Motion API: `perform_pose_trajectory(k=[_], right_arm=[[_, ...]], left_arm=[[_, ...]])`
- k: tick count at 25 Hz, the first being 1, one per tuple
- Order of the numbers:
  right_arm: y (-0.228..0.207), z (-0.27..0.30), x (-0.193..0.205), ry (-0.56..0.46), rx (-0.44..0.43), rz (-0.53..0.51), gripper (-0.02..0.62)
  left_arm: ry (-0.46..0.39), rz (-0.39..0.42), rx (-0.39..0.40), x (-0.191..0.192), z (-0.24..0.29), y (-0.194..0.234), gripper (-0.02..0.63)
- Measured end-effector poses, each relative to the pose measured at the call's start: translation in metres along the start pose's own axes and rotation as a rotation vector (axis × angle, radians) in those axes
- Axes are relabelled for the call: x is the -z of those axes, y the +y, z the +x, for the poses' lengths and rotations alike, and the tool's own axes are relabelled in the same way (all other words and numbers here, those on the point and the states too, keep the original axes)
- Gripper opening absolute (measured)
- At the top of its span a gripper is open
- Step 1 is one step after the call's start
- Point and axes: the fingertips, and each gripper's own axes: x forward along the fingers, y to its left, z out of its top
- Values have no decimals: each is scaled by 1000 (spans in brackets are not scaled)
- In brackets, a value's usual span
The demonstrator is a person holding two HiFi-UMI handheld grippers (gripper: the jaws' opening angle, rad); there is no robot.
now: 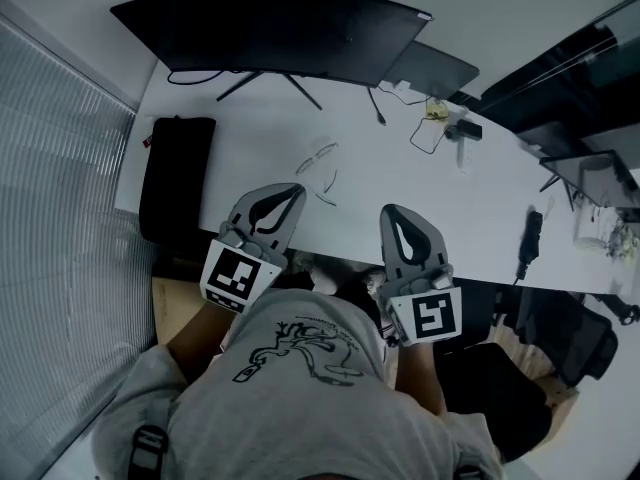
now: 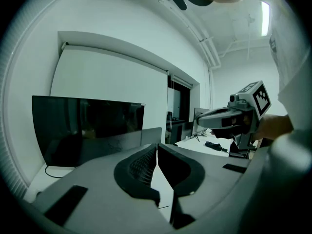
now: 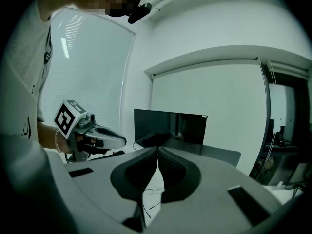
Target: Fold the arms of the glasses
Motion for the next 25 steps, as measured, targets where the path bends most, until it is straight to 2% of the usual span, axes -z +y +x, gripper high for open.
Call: perform_pose_trajectory(k=[5,8,11,25], right_arm=[[-8,20,24,40,-9,-18,20],[-13,29,50,117,-21,-27,25],[-18,41,69,130,-22,-24,28],[-34,94,180,320,-39,-27,33]], left_arm=[[58,-22,-6,29,16,16,29],[98,-18,-12,48,26,25,49],[140,-14,-15,67,39,34,55],[370,32,23,188,101,67,78]])
